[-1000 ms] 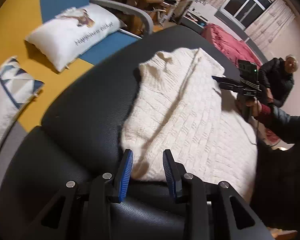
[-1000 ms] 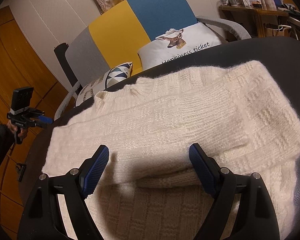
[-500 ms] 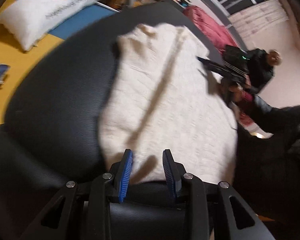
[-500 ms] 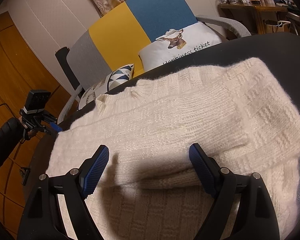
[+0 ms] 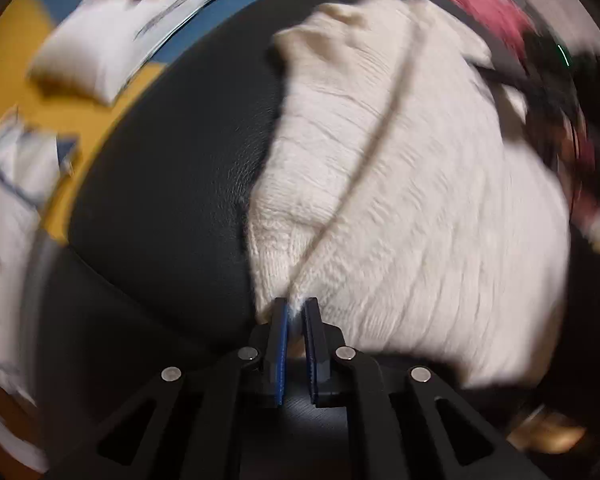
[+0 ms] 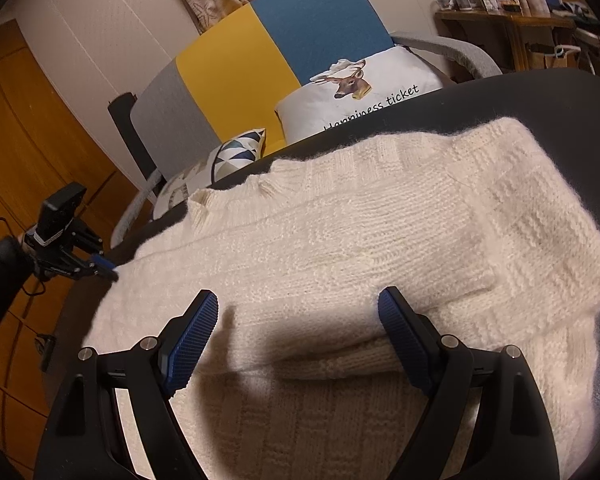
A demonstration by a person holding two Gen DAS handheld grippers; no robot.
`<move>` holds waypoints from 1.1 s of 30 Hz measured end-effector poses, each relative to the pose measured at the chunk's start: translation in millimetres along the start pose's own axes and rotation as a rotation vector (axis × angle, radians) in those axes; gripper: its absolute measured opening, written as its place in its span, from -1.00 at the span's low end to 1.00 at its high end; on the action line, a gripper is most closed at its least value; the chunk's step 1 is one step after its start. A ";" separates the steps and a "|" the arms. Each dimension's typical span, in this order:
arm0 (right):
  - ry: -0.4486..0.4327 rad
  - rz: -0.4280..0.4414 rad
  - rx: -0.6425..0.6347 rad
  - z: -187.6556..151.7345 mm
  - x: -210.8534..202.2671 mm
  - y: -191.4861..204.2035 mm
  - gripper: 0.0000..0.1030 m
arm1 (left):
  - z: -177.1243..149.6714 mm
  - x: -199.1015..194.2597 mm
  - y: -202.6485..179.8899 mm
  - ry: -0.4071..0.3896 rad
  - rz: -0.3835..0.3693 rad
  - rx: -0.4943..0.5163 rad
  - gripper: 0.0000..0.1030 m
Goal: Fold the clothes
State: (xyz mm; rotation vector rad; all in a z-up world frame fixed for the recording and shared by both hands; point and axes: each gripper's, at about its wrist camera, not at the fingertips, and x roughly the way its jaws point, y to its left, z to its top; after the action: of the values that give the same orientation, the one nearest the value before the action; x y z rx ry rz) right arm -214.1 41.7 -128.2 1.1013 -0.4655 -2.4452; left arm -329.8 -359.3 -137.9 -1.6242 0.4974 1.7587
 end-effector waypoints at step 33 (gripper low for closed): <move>-0.021 0.126 0.048 26.7 -37.4 -10.0 0.66 | -88.8 15.5 -134.8 -0.701 0.125 -0.856 -0.50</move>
State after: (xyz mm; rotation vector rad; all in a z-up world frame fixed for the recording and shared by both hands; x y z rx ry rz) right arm -214.4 72.4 -92.5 1.0337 -0.5843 -2.3493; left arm -171.8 -323.1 -143.5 -1.3087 -0.5714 2.6637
